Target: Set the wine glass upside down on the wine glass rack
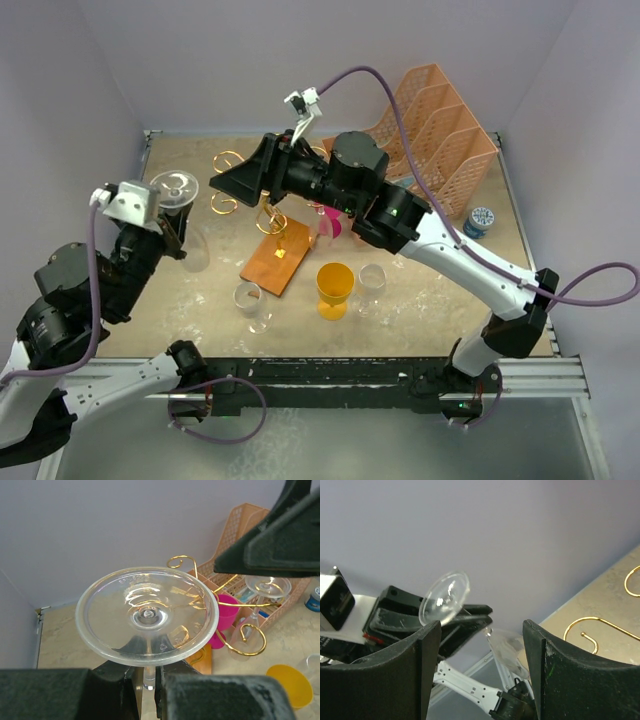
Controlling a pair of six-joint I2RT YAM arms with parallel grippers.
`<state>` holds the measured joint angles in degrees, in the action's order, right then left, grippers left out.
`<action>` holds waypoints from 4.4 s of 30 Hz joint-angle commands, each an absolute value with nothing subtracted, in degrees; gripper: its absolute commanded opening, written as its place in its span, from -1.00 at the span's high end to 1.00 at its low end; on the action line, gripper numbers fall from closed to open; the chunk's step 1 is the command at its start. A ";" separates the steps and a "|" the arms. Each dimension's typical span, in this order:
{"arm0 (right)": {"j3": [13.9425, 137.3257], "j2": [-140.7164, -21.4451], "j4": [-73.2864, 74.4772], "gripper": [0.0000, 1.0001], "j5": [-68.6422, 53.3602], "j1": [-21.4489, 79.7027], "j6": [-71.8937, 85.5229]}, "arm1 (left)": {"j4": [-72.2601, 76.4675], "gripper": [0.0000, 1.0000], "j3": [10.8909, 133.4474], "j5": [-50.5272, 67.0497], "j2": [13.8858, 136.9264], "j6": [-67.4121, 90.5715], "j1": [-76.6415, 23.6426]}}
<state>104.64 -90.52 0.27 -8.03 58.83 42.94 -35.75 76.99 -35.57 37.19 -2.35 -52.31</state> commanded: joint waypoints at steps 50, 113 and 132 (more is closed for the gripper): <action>109.11 -102.13 -11.03 1.00 -13.96 61.19 65.41 | -40.02 0.09 72.23 -37.70 22.61 39.40 -52.56; 79.81 -73.27 -8.34 -0.36 4.17 61.07 50.79 | -28.00 1.00 71.65 -57.83 38.66 50.11 -52.56; 66.24 -59.71 -8.44 -0.35 7.78 61.08 44.88 | -18.71 1.00 70.82 -57.11 47.17 43.64 -52.56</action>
